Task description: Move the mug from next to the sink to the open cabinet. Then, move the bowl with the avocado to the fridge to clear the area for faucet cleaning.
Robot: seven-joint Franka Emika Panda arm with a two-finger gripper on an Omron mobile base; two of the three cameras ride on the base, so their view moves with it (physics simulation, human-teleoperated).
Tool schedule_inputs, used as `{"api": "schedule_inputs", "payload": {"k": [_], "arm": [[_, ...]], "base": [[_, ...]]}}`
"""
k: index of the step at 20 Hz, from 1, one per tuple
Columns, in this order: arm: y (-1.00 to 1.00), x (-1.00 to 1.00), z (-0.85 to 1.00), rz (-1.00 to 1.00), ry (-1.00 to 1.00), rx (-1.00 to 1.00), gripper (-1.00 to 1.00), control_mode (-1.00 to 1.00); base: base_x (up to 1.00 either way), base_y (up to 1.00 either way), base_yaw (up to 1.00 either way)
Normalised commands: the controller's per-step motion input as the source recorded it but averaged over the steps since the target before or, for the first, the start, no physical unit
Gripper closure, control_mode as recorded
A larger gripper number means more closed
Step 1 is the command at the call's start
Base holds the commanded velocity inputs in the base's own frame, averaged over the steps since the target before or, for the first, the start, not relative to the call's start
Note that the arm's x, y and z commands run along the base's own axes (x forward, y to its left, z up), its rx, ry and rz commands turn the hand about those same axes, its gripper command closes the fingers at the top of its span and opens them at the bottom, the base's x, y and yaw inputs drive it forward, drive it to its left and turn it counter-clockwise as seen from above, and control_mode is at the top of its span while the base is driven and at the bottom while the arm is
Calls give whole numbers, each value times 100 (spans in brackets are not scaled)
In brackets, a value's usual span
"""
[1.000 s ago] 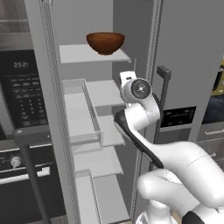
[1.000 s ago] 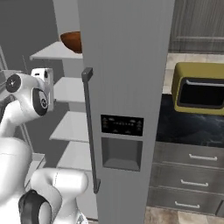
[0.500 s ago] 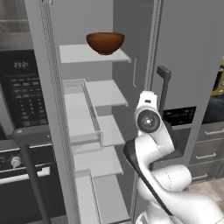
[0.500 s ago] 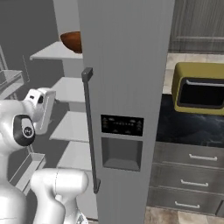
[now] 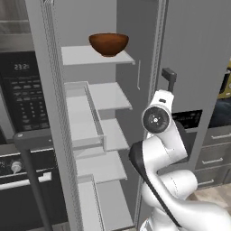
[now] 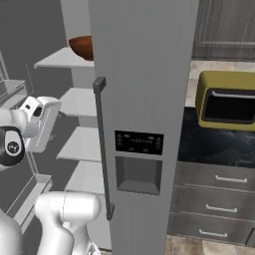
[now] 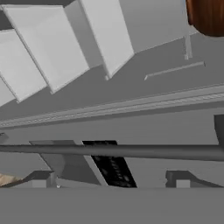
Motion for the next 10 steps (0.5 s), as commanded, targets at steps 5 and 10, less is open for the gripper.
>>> {"api": "schedule_inputs", "payload": {"k": [5,10], "arm": [[-3,-10,5,-1,0,2,-100,100],[0,0,0,0,0,0,-100,100]], "base": [[-76,-33,-30],[-85,-3,-81]]}}
